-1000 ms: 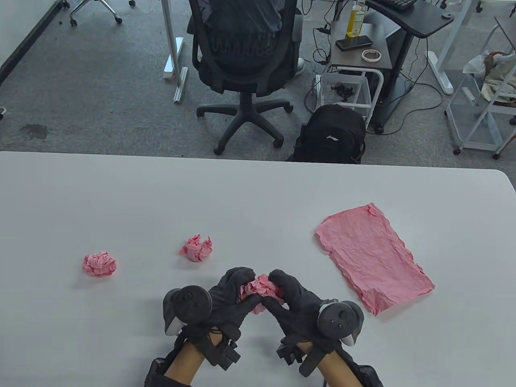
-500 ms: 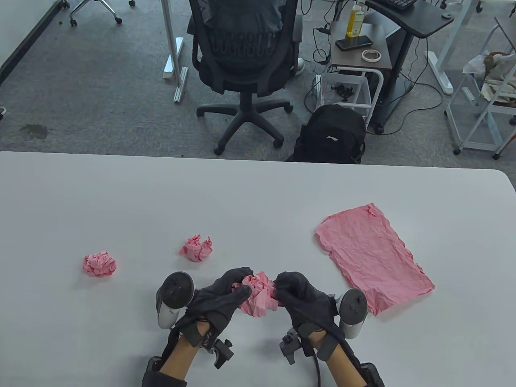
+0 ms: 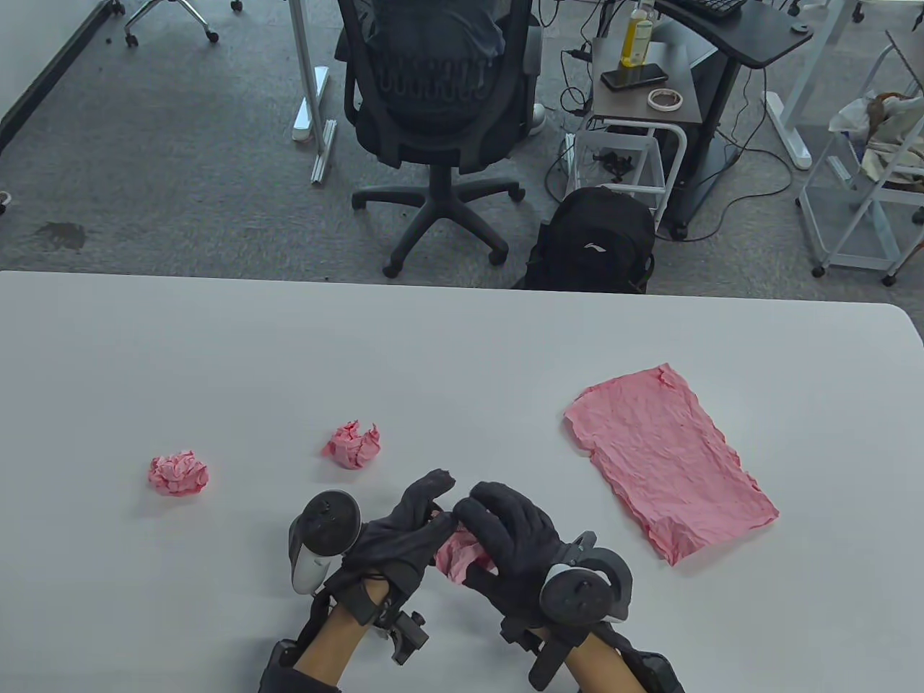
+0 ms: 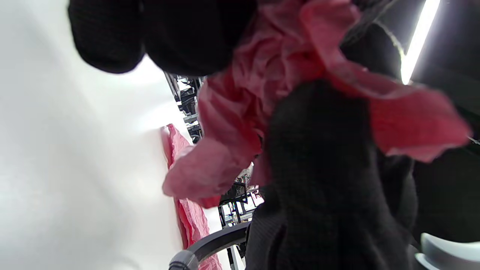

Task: Flatten crumpled papers and stack

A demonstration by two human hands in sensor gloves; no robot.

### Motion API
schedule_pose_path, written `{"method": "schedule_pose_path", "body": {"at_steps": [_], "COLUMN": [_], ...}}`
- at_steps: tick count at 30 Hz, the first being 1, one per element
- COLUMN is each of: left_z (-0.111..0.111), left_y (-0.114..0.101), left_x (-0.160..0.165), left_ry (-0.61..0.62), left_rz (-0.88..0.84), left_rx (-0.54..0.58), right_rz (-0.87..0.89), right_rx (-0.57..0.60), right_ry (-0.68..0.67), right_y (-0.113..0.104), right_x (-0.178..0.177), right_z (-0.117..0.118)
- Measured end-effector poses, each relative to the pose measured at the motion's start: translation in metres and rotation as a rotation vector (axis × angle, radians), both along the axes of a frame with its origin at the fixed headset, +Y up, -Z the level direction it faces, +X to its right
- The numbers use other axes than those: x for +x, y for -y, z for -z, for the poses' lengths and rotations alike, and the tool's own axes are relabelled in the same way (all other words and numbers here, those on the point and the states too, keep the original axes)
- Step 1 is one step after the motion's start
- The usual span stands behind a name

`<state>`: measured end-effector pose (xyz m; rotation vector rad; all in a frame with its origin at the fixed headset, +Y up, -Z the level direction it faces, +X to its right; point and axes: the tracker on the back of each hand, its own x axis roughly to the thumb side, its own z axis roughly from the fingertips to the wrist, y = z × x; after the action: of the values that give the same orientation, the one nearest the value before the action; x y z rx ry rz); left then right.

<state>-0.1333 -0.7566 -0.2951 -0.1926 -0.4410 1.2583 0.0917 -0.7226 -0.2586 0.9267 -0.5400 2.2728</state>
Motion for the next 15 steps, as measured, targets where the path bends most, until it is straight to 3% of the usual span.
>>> {"method": "schedule_pose_path", "body": {"at_steps": [2,6,8,11,15], "left_z": [0.002,0.002,-0.004,-0.010,-0.010], "left_y": [0.000,-0.005,-0.010,-0.018,-0.017], "left_x": [-0.003,0.004,0.009,0.010,0.013], "left_ry": [0.011,0.229,0.160,0.024,0.068], "left_rz": [-0.052,-0.156,-0.050,0.217,0.167], "left_rx": [0.000,0.032,0.087,0.279,0.227], "right_rz": [0.057,0.279,0.328,0.420,0.417], "right_rx": [-0.001,-0.091,-0.121,-0.140,-0.128], "right_ry": [0.030,0.089,0.023,-0.064,-0.075], "right_y": [-0.001,-0.001,0.001,-0.001,-0.003], "right_x": [0.002,0.023,0.026,0.018,0.018], "right_z": [0.001,0.010,0.012,0.007,0.006]}}
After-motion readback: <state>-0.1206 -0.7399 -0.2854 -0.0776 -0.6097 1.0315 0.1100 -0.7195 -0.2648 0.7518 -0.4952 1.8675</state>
